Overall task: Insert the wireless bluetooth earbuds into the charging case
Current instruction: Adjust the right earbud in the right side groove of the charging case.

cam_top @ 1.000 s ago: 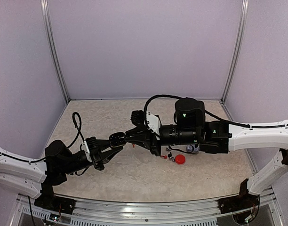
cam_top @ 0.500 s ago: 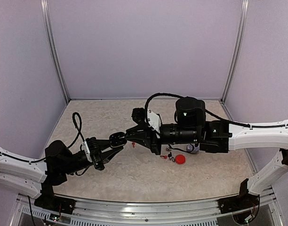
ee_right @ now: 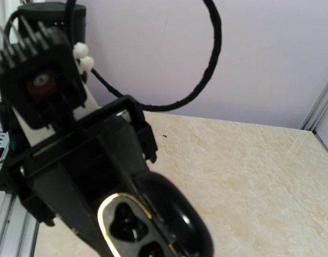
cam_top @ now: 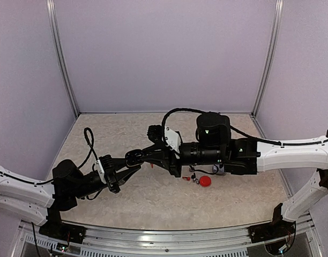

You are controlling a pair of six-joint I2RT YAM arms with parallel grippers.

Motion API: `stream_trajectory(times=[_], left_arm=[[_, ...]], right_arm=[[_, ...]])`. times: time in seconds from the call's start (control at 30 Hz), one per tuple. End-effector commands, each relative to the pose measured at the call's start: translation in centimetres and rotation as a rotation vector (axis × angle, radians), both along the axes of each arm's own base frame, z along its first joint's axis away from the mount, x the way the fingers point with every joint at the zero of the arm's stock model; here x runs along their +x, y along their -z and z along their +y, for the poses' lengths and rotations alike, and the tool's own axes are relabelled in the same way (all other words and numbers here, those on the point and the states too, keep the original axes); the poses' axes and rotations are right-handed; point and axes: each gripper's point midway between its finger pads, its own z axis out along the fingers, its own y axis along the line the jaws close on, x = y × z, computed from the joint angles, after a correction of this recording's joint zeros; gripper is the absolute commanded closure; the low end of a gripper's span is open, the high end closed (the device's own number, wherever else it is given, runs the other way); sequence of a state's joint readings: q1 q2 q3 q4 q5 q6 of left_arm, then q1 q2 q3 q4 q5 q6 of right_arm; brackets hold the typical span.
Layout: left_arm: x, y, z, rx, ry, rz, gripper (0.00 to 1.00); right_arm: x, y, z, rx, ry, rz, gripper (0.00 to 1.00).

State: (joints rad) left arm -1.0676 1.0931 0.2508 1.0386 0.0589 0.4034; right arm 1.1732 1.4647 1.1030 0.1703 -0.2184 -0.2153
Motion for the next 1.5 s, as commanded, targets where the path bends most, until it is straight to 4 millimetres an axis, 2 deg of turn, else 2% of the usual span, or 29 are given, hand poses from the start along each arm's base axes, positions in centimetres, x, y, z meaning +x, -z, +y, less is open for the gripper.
stream_trajectory(times=[0.0,0.27,0.43,0.6,0.8,1.17,1.47], left_arm=[[-0.5,-2.8,0.2,-0.091,0.013,-0.037,0.98],[-0.5,-2.8,0.2,-0.097,0.016,-0.031,0.98],[-0.4,-2.6,0.0,-0.089,0.016,-0.029,0.98],[-0.5,-2.7,0.0,-0.090,0.020,-0.031,0.98],[-1.0,-2.8,0.2,-0.098,0.043,-0.046,0.98],[-2.2,-3.0,0.1,-0.098,0.103,-0.059,0.98],[-2.1,-2.8,-0.2,-0.074,0.109,-0.059,0.98]], right_arm=[[1.4,1.6,-0.2,-0.054,0.062,-0.020,1.00],[2.1,1.9,-0.5,-0.075,0.122,-0.102,1.00],[1.8,3.0,0.2,-0.129,0.104,-0.147,1.00],[2.4,3.8,0.1,-0.167,0.131,-0.173,1.00],[2.2,4.3,0.2,-0.150,0.103,-0.109,1.00],[1.9,3.1,-0.6,-0.086,-0.010,0.013,1.00],[1.8,3.7,-0.2,-0.179,-0.060,-0.002,1.00]])
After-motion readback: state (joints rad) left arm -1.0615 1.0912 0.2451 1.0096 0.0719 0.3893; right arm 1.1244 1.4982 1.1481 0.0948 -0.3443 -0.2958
